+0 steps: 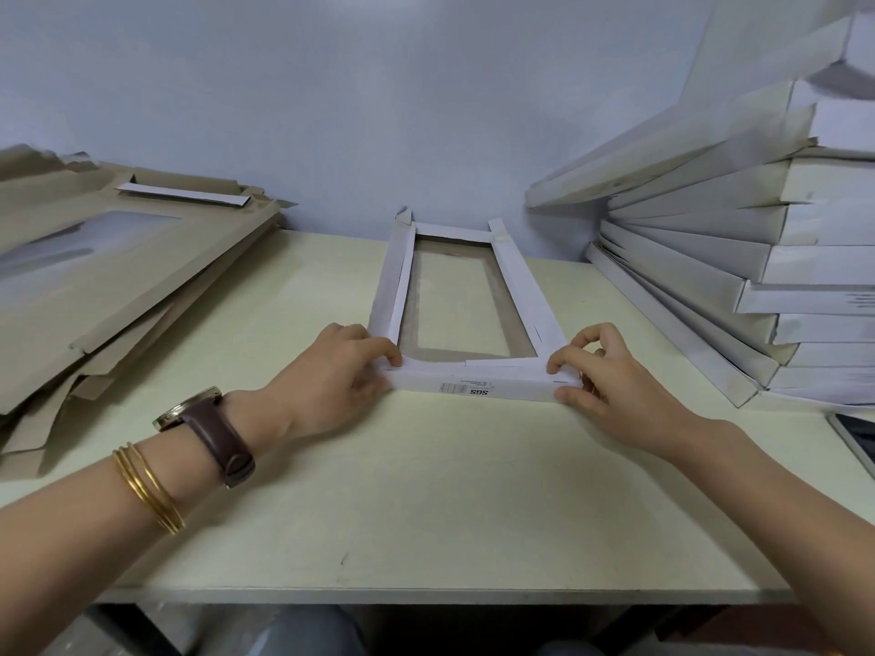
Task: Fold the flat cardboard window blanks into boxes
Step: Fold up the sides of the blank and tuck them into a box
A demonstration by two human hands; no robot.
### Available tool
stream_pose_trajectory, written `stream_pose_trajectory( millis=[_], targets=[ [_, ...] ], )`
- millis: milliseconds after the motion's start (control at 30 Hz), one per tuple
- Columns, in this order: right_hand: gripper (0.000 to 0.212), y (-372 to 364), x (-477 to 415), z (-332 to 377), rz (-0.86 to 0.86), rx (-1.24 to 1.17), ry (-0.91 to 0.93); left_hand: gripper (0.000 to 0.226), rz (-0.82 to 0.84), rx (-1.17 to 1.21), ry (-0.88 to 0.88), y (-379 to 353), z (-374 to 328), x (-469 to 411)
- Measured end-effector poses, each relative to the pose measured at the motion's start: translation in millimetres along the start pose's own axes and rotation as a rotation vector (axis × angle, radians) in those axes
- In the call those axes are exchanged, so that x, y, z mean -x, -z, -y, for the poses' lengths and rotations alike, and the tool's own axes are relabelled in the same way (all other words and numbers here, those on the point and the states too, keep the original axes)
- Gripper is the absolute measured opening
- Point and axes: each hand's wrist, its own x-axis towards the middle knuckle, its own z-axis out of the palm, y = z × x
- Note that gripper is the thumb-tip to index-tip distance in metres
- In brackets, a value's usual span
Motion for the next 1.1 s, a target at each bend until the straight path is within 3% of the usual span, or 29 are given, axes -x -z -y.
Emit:
stream_pose_trajectory(
  millis=[133, 667, 867, 1100],
  targets=[
    [0.017, 0, -2, 0, -0.004, 0.083, 0.054, 0.018, -0.080, 0.035, -0.017, -1, -3, -1],
    [0.029, -3, -11, 5, 0.074, 0.192, 0.098, 0.014, -0.064, -0.157, -0.104, -5, -5, -6],
    [0.013, -2, -15, 12, 0.114, 0.222, 0.132, 0.013, -0.060, -0.231, -0.124, -8, -9, -8],
    [0.016, -8, -18, 14, 0.152, 0.291, 0.112, 0.020, 0.000, -0.280, -0.142, -11, -23, -12]
  ],
)
